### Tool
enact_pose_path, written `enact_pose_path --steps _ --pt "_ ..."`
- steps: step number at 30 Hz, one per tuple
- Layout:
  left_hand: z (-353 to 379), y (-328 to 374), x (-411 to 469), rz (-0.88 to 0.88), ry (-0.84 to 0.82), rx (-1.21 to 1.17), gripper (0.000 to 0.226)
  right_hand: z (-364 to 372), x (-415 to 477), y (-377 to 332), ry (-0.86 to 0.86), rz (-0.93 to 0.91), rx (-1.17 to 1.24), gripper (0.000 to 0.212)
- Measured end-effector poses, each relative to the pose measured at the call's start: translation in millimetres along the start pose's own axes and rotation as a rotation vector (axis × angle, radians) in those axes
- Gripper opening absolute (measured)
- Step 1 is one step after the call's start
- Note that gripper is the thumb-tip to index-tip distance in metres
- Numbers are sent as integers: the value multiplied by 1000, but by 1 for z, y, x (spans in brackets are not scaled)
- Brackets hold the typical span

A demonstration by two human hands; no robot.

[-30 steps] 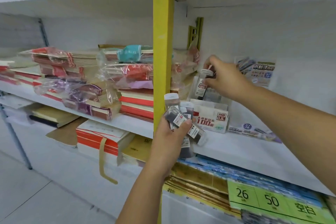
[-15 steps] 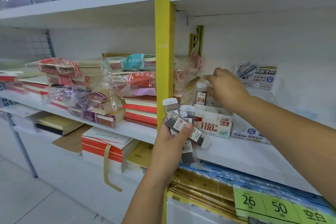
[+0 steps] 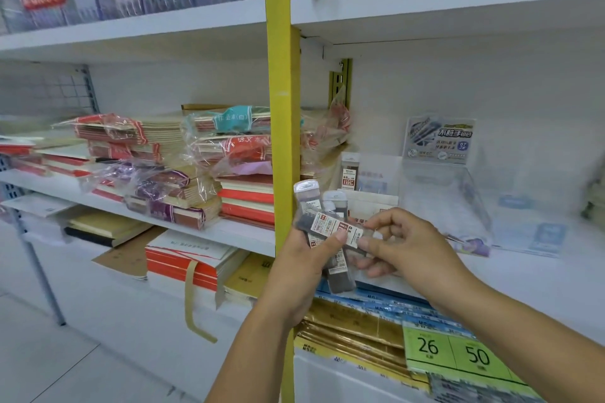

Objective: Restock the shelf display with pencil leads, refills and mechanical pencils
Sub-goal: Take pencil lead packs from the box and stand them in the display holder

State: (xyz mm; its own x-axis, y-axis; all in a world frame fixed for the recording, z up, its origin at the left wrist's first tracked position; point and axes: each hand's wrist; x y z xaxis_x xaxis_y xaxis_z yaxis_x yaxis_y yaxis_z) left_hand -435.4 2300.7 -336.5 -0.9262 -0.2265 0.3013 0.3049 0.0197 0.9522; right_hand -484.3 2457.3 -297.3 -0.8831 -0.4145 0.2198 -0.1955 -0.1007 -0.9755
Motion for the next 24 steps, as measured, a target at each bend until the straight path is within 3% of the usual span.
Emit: enact_pose_path --steps 5,10,13,19,24 --pt "-4 -4 0 14 -64 54 39 -16 18 -14 107 -146 29 15" --pt "-10 -4 5 34 -11 120 34 -37 56 -49 215 -473 -296 21" --pt "-14 -4 7 50 26 139 32 -32 87 -59 187 -571 -604 19" --pt "-21 -3 9 60 50 105 31 -14 132 -60 79 -556 -997 22" --pt "-24 -4 12 60 35 91 29 -7 151 -52 -17 -473 -977 22"
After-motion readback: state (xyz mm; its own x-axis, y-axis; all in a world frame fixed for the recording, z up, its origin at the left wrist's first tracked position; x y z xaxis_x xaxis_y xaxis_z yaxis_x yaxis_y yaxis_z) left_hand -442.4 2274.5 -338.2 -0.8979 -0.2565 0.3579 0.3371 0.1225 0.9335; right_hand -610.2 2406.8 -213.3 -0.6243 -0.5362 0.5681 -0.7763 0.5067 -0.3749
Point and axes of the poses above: each hand's wrist, its own x-axis towards the middle knuckle, its own z-axis out of the palm, y = z × x, and after that the axes turned 10 degrees about x, right-handed
